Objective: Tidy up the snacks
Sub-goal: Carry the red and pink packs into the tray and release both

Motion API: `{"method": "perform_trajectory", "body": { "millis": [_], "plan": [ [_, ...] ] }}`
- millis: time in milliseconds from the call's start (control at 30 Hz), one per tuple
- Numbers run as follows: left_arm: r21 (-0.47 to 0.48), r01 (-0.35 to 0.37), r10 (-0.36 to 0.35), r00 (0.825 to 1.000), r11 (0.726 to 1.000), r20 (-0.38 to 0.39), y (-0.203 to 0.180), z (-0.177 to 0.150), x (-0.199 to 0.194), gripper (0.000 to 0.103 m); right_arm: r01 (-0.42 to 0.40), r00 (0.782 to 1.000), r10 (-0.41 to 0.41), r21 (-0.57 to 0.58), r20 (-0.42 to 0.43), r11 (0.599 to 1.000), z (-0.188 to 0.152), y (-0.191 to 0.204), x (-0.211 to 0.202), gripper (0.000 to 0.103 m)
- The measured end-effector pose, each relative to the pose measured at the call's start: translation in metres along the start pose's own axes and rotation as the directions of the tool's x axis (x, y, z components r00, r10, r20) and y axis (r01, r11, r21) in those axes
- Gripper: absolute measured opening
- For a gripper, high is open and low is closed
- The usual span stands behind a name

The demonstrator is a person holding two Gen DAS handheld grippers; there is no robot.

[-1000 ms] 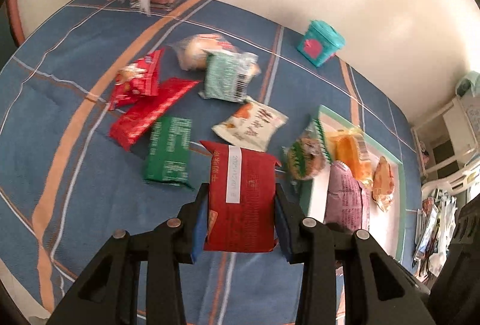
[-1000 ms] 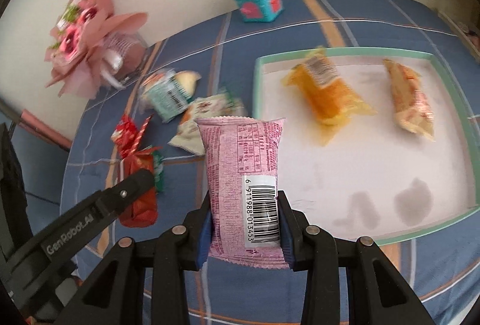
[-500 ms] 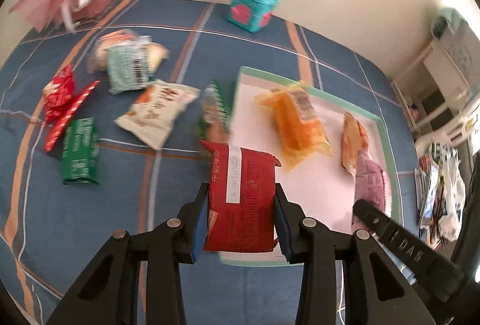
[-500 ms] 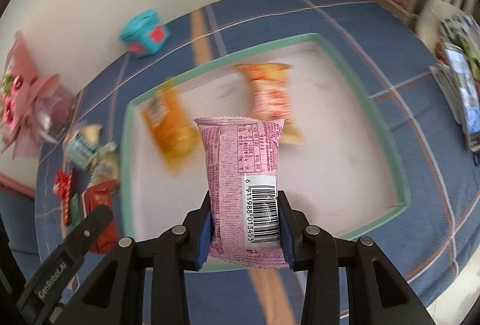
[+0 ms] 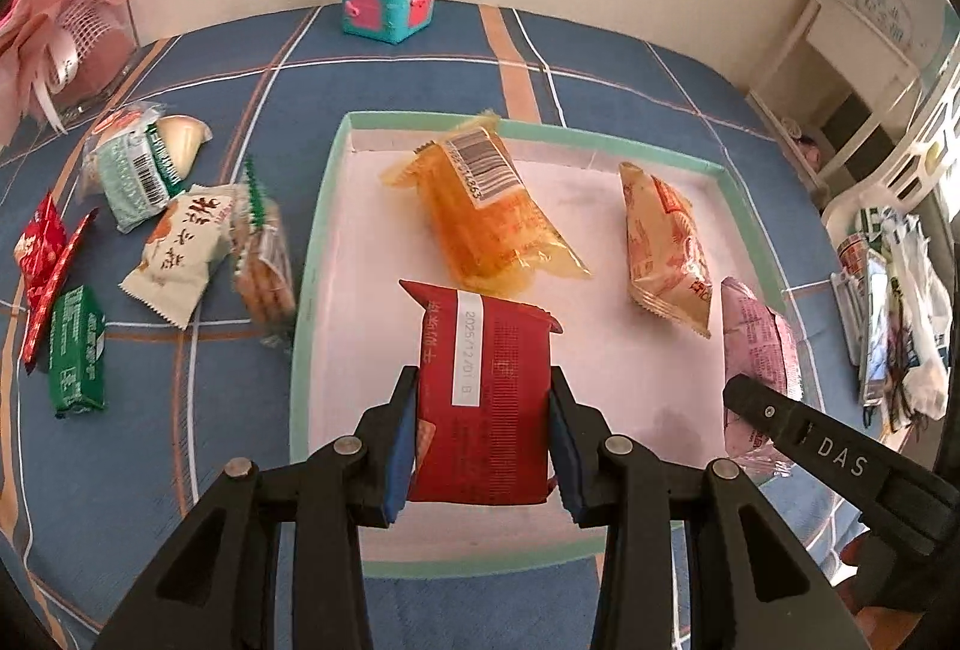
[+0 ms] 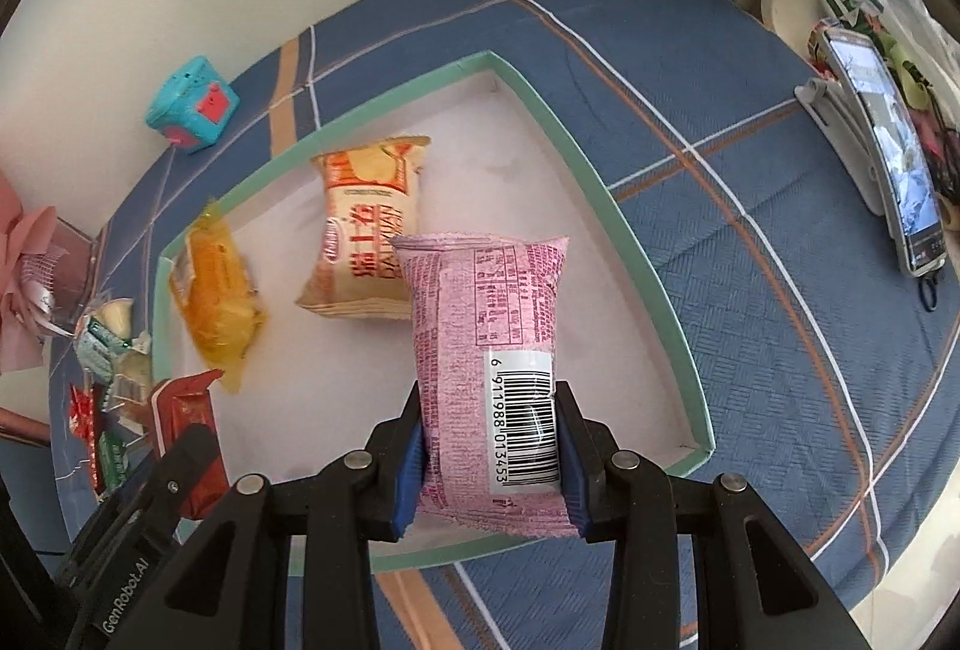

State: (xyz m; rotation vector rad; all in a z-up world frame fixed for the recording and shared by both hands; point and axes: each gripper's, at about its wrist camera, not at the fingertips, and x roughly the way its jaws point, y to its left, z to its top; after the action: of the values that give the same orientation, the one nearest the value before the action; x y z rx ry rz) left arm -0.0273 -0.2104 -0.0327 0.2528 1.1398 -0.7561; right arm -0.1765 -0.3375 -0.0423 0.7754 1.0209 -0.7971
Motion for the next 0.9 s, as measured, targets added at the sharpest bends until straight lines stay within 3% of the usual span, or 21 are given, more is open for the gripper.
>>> {"method": "perform_trajectory", "body": {
  "millis": [500, 600, 733, 900],
  "plan": [
    [0.021, -0.037, 0.038, 0.997, 0.999, -0.061, -0.003, -0.006, 0.029, 0.041, 0.041, 0.998, -0.042, -0.033, -0.038, 0.999, -0.003, 0.002, 0.018, 0.043],
    [0.018, -0.038, 0.039, 0.998, 0.999, -0.053, -0.003, -0.006, 0.025, 0.056, 0.052, 0.998, -0.054, -0.050, -0.040, 0.997, -0.004, 0.006, 0.016, 0.048],
    [0.010, -0.031, 0.031, 0.999, 0.999, -0.030, -0.002, 0.001, 0.012, 0.061, 0.055, 0.998, -0.056, -0.070, -0.014, 0.996, 0.001, 0.015, 0.009, 0.063],
    [-0.016, -0.058, 0.058, 0.998, 0.998, -0.007, 0.006, 0.004, -0.011, 0.067, 0.057, 0.998, -0.053, -0.111, 0.044, 0.992, 0.003, 0.027, -0.012, 0.067]
  ]
}}
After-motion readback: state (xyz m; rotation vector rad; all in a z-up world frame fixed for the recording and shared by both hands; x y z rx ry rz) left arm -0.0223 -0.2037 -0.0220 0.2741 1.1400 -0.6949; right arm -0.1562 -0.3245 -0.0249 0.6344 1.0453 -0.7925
